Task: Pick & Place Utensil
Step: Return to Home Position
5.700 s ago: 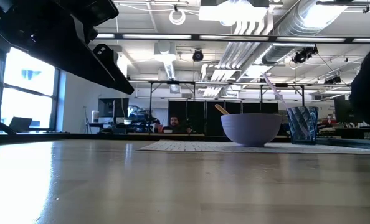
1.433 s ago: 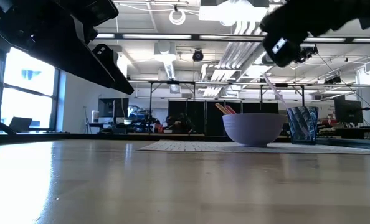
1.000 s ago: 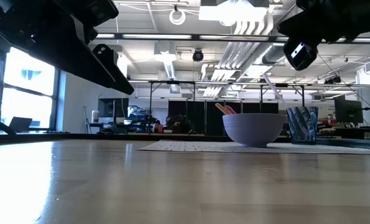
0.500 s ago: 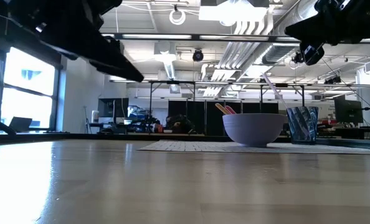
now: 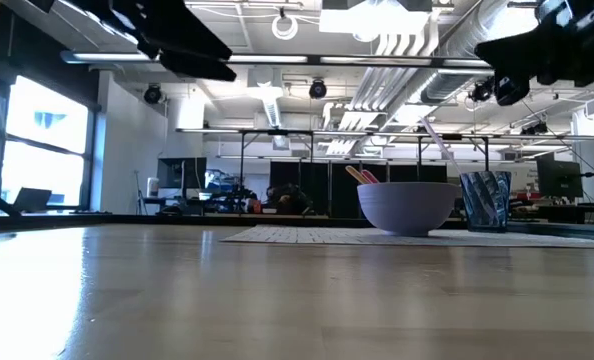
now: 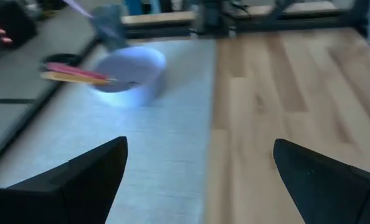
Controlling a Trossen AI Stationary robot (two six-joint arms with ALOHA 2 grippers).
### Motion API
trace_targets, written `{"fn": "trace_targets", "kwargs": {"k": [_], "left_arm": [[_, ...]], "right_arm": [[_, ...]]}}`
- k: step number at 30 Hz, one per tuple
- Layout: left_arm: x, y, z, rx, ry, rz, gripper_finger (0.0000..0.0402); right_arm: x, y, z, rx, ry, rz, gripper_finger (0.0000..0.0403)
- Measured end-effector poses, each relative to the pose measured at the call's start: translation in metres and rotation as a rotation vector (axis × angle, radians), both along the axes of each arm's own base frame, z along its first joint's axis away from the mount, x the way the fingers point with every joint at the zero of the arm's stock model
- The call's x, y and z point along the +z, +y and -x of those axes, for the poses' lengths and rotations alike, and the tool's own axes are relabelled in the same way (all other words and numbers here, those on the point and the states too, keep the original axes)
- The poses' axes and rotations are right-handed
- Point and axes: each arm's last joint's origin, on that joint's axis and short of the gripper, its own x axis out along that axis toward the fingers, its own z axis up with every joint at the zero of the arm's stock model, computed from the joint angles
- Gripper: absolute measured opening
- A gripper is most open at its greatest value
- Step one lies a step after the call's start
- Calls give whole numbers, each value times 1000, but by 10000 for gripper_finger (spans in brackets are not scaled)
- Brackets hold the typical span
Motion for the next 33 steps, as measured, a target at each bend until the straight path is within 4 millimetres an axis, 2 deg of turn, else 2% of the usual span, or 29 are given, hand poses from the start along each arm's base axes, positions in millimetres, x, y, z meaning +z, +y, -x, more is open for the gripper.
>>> {"fn": "trace_targets", "kwargs": {"k": [5, 7, 11, 16, 21, 26, 33], "left_arm": [[19, 25, 25, 102, -72, -6, 397], [21, 31, 38, 129, -115, -2, 397], [15, 41, 68, 199, -184, -4, 397], [0, 45, 101, 217, -275, 26, 397], [-17, 47, 123, 225, -364, 85, 397], [-35, 48, 134, 227, -416, 111, 397], [-64, 48, 138, 226, -414, 121, 397]], "right_arm": [[-23, 1, 2, 36, -8, 10, 1], [-32, 2, 2, 41, 2, 20, 1], [-35, 3, 4, 54, 21, 19, 1], [-36, 5, 3, 70, 33, 12, 1], [-37, 6, 2, 54, 49, 13, 2], [-38, 7, 2, 65, 62, 24, 3], [-39, 7, 2, 66, 70, -6, 1]]}}
